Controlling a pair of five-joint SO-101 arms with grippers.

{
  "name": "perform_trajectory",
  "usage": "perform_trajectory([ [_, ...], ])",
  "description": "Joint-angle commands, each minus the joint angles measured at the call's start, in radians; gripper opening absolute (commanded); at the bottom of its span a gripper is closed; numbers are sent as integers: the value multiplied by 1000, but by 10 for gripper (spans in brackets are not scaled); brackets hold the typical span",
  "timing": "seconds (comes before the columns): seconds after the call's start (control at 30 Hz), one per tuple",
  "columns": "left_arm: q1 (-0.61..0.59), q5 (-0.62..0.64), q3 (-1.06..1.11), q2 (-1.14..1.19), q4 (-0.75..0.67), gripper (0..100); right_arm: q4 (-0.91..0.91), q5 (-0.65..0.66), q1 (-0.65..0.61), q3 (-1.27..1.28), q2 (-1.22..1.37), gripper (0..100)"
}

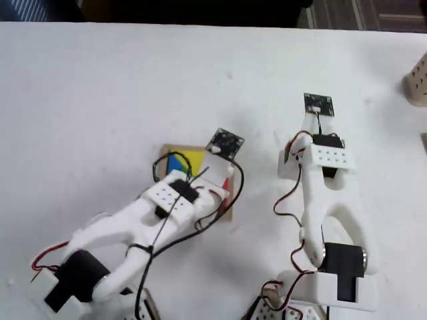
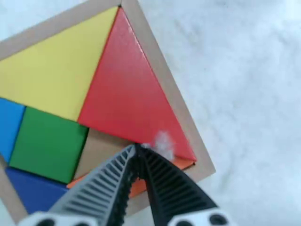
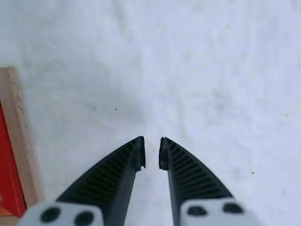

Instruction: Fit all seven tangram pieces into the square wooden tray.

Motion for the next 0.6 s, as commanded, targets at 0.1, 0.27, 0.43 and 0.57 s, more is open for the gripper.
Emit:
perform_trajectory([
  [0.1,-99,8,-54,4,-43,20,7,-3,-5,-44,-5,55],
  [0.27,-97,3,-46,-47,-17,20,7,-3,-5,-44,-5,55],
  [0.43,-99,8,35,-208,-41,20,7,-3,-5,-44,-5,56],
  [0.57,-97,11,141,-303,-186,20,7,-2,-16,-44,-5,56],
])
